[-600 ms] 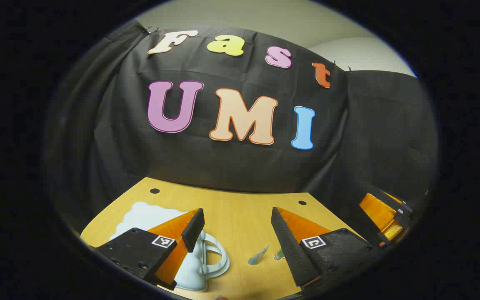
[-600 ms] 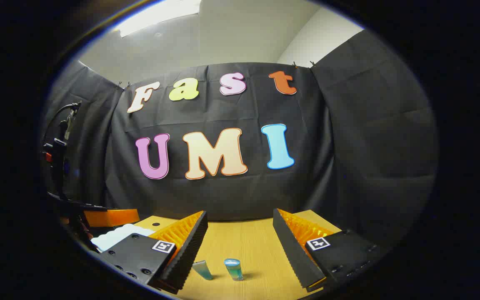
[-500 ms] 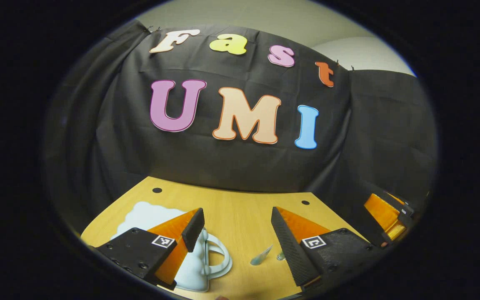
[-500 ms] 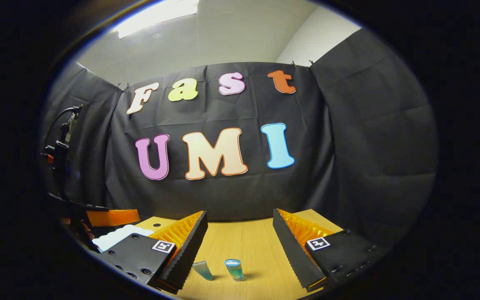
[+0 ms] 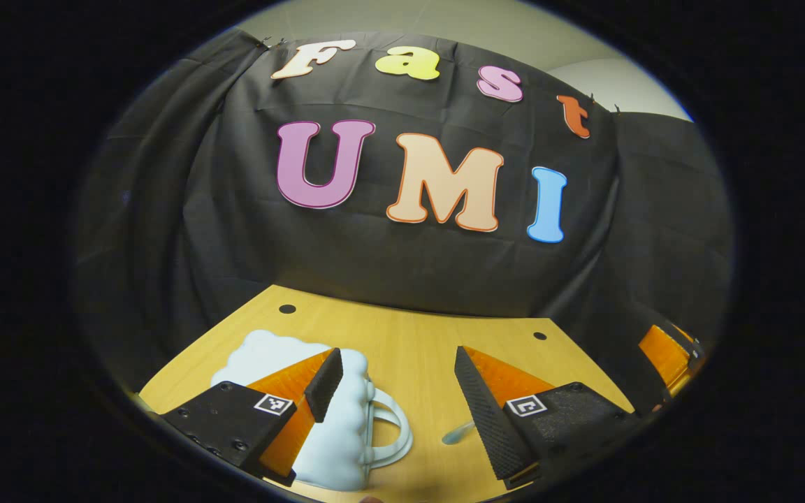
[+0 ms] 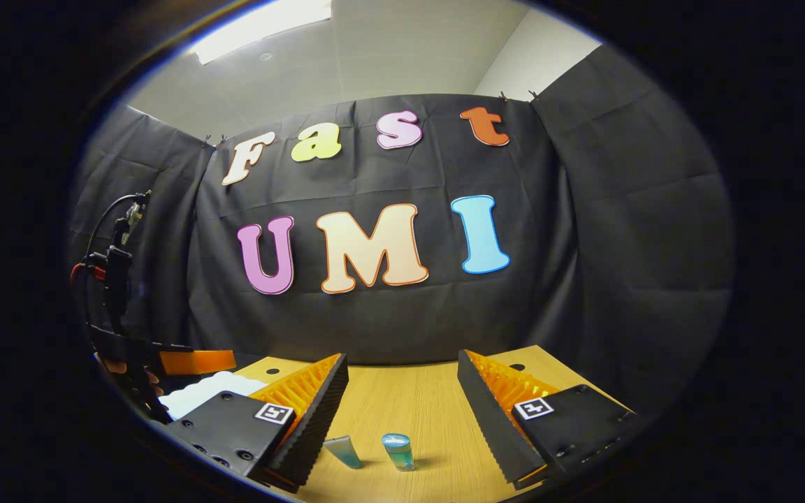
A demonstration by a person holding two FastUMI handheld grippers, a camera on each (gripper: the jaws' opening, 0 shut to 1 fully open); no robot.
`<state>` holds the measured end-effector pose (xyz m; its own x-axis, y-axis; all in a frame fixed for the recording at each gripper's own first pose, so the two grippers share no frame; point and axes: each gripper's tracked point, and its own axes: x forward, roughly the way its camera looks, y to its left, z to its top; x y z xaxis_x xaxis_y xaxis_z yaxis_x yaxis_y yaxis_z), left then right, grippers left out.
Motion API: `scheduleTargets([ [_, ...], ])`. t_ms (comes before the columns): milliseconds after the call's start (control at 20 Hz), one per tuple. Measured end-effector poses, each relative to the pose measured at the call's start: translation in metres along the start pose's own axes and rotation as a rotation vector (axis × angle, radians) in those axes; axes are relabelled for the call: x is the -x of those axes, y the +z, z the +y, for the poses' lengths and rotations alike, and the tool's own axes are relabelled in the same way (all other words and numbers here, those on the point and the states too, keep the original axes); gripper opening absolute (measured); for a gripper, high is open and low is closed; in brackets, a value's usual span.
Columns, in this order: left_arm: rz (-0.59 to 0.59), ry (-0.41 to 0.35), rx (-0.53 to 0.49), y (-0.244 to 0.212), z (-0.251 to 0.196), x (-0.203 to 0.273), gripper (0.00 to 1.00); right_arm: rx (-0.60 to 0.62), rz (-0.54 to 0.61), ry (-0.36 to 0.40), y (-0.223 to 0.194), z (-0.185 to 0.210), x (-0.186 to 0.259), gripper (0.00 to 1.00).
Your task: First open the suitcase, pack the skin care products into it, and then close the suitcase.
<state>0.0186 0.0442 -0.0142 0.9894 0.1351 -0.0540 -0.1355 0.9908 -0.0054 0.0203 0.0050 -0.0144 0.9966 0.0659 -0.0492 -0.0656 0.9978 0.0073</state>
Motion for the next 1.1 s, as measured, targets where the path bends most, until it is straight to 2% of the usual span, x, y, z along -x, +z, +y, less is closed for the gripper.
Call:
scheduleTargets([
  [400,0.117,0.051,0.008,-0.031,0.03,-0.018,0.95,-0.013,0.049,0.003,-0.018,-0.008,-0.002,0.98],
  [800,0.346,-0.036,0.082,-0.092,0.003,-0.045,0.95,-0.045,0.093,-0.033,-0.034,-0.024,0.002,0.98],
  [850,0.38,-0.042,0.1,-0.099,-0.001,-0.047,0.91,-0.051,0.097,-0.042,-0.036,-0.028,0.003,0.98],
  [900,0.414,-0.042,0.118,-0.107,-0.004,-0.051,0.94,-0.056,0.103,-0.051,-0.038,-0.032,0.004,0.98],
  [1100,0.552,-0.029,0.116,-0.134,-0.006,-0.062,0.92,-0.072,0.114,-0.085,-0.042,-0.045,0.01,0.98],
])
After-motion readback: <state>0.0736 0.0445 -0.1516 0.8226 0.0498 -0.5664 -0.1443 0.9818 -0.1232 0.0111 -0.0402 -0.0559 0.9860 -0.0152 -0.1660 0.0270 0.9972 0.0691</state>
